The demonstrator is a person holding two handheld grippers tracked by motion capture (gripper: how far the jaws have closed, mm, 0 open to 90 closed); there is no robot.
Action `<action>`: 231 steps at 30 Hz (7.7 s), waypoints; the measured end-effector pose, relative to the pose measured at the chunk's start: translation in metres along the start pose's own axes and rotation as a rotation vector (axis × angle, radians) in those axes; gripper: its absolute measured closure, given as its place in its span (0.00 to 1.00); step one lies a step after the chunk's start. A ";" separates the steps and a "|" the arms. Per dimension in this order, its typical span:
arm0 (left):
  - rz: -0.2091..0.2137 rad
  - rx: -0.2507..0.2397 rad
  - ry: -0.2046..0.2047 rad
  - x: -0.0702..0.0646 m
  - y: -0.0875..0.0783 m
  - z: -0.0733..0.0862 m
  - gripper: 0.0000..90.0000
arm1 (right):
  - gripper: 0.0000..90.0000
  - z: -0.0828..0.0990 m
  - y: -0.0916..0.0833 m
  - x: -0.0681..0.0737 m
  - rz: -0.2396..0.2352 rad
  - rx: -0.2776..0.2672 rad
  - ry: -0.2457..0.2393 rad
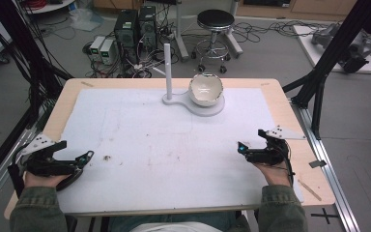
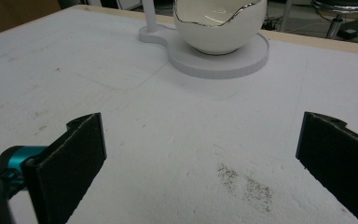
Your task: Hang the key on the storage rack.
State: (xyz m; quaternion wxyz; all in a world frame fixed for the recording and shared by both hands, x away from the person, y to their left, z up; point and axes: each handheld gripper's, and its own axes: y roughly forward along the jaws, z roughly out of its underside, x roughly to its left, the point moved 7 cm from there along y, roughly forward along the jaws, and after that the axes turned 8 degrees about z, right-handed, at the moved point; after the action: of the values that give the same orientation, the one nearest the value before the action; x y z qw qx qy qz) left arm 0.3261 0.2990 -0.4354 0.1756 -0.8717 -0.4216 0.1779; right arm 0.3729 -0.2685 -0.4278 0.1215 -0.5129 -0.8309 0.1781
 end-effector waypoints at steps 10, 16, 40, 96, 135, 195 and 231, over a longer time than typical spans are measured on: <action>-0.008 0.005 0.002 0.000 0.000 0.000 0.02 | 0.01 0.003 0.000 0.000 -0.014 0.018 0.010; -0.016 0.001 0.001 -0.001 0.000 0.000 0.02 | 0.01 0.003 0.000 0.000 -0.021 0.018 0.017; -0.029 0.054 -0.014 0.002 0.000 0.009 0.02 | 0.01 0.007 0.003 0.002 -0.028 0.032 0.018; 0.031 0.524 0.045 0.009 0.026 0.035 0.10 | 0.01 0.011 0.007 0.004 -0.045 0.054 0.011; 0.012 0.581 0.066 0.011 0.028 0.034 0.95 | 0.01 0.011 0.006 0.004 -0.053 0.051 0.020; 0.050 0.538 0.239 0.000 0.031 -0.089 0.95 | 0.01 0.011 0.008 0.003 -0.071 0.047 0.030; 0.089 0.467 0.382 -0.028 0.083 -0.196 0.95 | 0.01 0.013 0.011 0.005 -0.091 0.061 0.035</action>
State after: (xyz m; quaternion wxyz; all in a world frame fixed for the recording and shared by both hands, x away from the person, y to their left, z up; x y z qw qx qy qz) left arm 0.4559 0.1978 -0.2971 0.4395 -0.8430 -0.2901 0.1102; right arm 0.3745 -0.2619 -0.4441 0.1595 -0.4738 -0.8452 0.1888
